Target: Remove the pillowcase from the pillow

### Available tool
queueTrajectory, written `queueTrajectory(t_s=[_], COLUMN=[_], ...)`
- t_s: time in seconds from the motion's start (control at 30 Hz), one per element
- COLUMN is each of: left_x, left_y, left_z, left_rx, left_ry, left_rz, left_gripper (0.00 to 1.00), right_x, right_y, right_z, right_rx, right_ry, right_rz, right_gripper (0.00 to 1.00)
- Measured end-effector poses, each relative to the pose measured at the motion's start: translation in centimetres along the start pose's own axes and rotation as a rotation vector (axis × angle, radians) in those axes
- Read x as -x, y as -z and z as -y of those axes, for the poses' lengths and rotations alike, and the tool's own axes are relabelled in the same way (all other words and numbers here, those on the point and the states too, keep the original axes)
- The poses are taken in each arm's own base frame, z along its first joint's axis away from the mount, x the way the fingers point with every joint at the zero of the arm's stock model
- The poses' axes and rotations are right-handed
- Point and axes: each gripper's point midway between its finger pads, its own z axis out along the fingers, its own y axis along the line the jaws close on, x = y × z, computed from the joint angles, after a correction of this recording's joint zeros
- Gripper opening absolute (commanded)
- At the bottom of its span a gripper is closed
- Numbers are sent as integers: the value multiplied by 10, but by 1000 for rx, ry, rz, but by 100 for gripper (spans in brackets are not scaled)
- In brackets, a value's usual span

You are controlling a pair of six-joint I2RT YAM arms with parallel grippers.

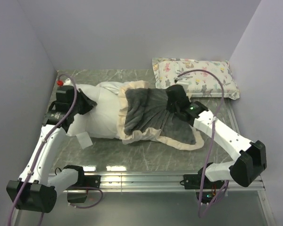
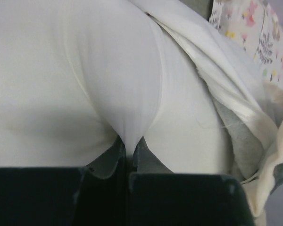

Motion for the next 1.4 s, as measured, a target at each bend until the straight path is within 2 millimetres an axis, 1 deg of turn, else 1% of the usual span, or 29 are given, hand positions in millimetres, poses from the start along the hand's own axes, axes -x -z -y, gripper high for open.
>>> queueTrajectory(t_s=[0.1,0.17,0.23,0.3,0.37,0.43,0.53,0.57,0.6,0.63,0.67,0.7,0.77,0.83,0.9,1.0,1.07,1.17,1.3,1.33,1.37,1.4], left_x=[25,33,34,31,21,8,-11,-16,-20,-24,-26,-27,-25,-23,-22,-24,-24,-24,-23,-23,-23,-22], left_y=[13,20,26,29,28,24,13,9,6,4,3,2,1,2,1,0,0,1,4,4,4,4], left_z=[-16,-23,-26,-26,-28,-33,-51,-57,-63,-68,-72,-73,-74,-74,-74,-75,-76,-75,-74,-74,-74,-74], left_rx=[33,35,27,3,-15,-20,2,12,24,32,39,39,33,26,20,17,17,14,9,9,10,11], left_ry=[35,62,84,110,132,156,188,197,205,212,221,224,224,221,217,216,215,213,208,207,207,207], left_rz=[67,85,84,70,46,11,-27,-33,-39,-42,-41,-37,-20,-7,2,11,16,21,29,29,30,31], left_gripper=[0,1,1,0,1,0,1,0,0,1,1,1,1,0,0,1,1,1,1,1,1,1], right_x=[16,22,25,29,31,31,27,22,16,10,4,0,-9,-16,-29,-44,-51,-72,-119,-126,-133,-139], right_y=[1,0,-1,-2,0,5,15,18,21,22,24,26,33,48,74,111,120,117,95,90,86,83], right_z=[34,48,58,66,72,73,68,61,56,51,43,35,18,-6,-38,-75,-87,-102,-116,-118,-118,-118], right_rx=[-53,-50,-40,-16,5,25,54,71,80,89,103,114,123,164,235,323,331,309,236,221,204,189], right_ry=[-73,-124,-171,-222,-261,-273,-267,-253,-237,-218,-195,-179,-118,-52,22,92,114,160,282,305,327,344], right_rz=[5,-4,-17,-32,-43,-48,-34,-32,-30,-34,-40,-43,-33,-14,9,35,43,25,-32,-40,-47,-50], right_gripper=[0,0,0,0,0,0,0,0,3,10,35,49,71,75,76,79,81,85,88,88,87,84])
